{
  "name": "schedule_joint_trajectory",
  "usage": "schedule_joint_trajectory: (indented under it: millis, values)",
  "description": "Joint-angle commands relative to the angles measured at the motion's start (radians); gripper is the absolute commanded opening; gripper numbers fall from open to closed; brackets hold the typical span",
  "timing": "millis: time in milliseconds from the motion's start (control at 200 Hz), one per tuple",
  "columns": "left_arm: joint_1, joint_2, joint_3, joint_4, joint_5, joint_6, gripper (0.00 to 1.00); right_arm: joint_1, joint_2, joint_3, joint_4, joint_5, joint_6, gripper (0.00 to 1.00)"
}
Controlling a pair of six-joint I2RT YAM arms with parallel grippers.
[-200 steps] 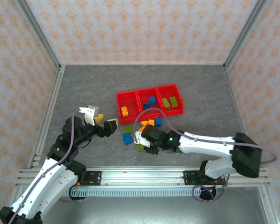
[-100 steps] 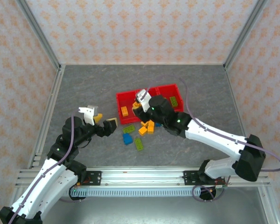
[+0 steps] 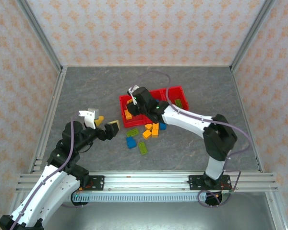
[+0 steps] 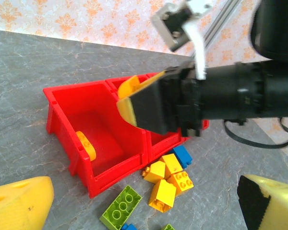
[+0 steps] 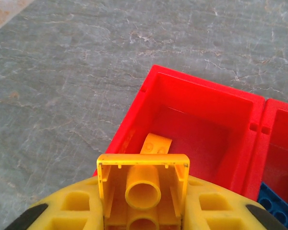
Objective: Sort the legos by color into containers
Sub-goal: Place the lego in the container.
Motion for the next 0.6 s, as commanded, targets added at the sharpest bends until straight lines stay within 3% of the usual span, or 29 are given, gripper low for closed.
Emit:
schedule_joint_trajectory:
  millis: [0,170,240,330,596]
  values:
    - [-0.006,-0.005,0.004,0.001,-0.015,0.024,0.99,-0.029,0.095,0.116,-0.124,0.009,0.062,0.09]
    - [-0.007,0.007,0.004,0.001,-0.011,0.024,0.99,-0.032,0.202,0.213,-0.197,0.036,0.095,0.13]
    - [-0.008,0.007,0.004,0.001,-0.01,0.024,0.99,-0.034,0.219,0.222,-0.192,0.054,0.116,0.24]
    - [-0.007,0.005,0.002,0.001,-0.012,0.025,0.99,-0.033,0.241,0.248,-0.209,0.075,0.134,0.47]
    - [-0.006,0.006,0.002,0.002,-0.013,0.024,0.99,-0.033,0.248,0.335,-0.272,0.07,0.193,0.65]
